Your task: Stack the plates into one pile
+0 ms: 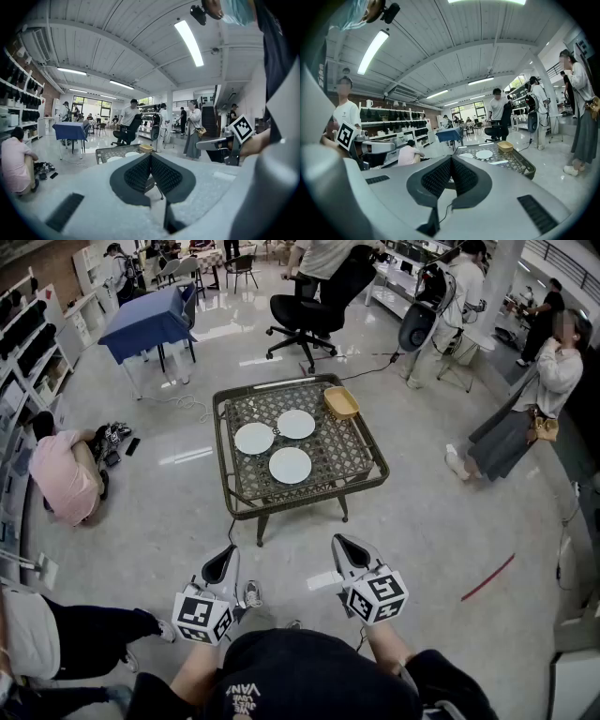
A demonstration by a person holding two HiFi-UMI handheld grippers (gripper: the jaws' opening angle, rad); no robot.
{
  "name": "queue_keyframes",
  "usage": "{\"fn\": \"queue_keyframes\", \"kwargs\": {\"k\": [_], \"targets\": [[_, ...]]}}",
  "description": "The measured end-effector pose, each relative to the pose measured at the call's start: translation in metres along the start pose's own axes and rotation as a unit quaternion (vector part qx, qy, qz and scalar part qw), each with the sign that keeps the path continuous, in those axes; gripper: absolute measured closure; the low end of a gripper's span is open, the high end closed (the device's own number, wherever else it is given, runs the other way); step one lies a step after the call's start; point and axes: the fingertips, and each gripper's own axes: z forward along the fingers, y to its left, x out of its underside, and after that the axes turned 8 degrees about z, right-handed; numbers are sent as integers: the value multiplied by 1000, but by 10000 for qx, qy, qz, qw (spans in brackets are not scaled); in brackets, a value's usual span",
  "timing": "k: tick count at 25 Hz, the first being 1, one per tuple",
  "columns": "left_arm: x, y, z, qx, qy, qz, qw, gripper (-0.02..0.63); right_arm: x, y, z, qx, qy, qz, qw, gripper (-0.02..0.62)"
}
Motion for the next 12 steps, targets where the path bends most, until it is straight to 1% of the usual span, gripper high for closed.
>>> {"fn": "queue_keyframes", "kwargs": {"k": [7,12], "targets": [[3,5,6,49,-44,-50,10000,583,-3,-6,10,-34,-130,148,9998,594],[11,16,32,222,85,-101,9997,580,-4,-19,29,-30,-149,210,9997,594]]}}
